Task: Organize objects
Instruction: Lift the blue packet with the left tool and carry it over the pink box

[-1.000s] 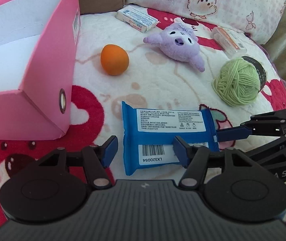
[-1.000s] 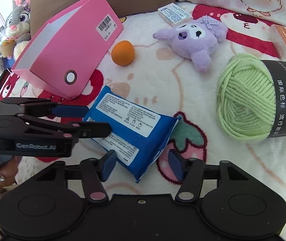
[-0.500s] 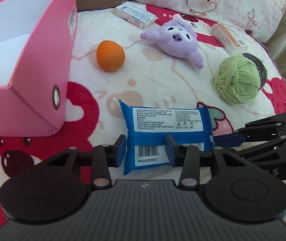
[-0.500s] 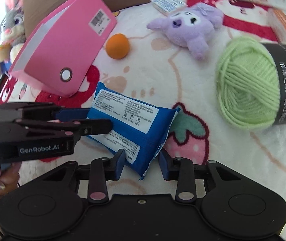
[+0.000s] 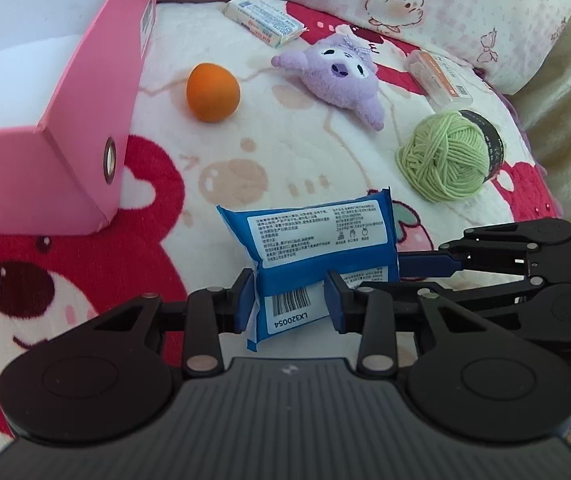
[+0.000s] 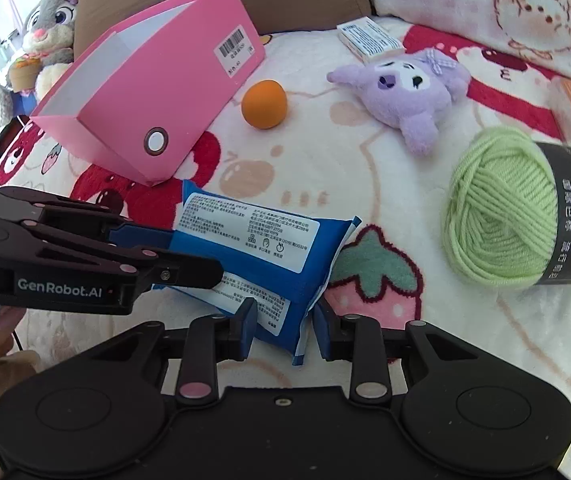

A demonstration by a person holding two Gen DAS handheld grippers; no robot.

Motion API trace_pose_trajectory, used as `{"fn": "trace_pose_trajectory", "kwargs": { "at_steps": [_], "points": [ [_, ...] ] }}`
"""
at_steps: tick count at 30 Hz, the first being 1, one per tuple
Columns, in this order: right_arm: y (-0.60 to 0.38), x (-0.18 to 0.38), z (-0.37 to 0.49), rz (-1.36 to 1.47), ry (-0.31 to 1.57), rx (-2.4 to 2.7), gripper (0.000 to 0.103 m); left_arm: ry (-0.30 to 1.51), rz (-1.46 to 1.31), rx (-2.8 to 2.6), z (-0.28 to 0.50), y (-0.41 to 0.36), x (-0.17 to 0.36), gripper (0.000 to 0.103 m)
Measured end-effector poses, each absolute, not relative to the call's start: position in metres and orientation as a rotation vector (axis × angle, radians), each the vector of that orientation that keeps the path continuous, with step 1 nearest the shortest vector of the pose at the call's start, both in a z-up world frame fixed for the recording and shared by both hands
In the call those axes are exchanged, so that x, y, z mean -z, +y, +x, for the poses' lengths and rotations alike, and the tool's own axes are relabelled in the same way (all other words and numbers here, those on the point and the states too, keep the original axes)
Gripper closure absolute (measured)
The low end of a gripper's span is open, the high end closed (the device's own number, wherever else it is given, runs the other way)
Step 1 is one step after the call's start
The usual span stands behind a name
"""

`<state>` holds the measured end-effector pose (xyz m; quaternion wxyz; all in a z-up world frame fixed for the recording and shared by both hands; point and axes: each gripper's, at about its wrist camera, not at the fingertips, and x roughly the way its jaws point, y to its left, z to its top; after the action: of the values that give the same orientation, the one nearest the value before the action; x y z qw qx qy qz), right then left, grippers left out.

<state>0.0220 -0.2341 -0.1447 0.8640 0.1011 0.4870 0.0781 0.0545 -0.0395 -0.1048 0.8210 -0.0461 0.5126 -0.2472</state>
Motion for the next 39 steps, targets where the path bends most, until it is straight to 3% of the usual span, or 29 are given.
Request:
{"fn": "trace_pose_trajectory", "kwargs": {
  "at_steps": [39],
  "points": [
    [-0.196, 0.081, -0.008, 0.112, 0.915, -0.155, 0.056, 1.025, -0.178, 0.545, 0.007, -0.005, 0.037, 0.067]
  ]
}}
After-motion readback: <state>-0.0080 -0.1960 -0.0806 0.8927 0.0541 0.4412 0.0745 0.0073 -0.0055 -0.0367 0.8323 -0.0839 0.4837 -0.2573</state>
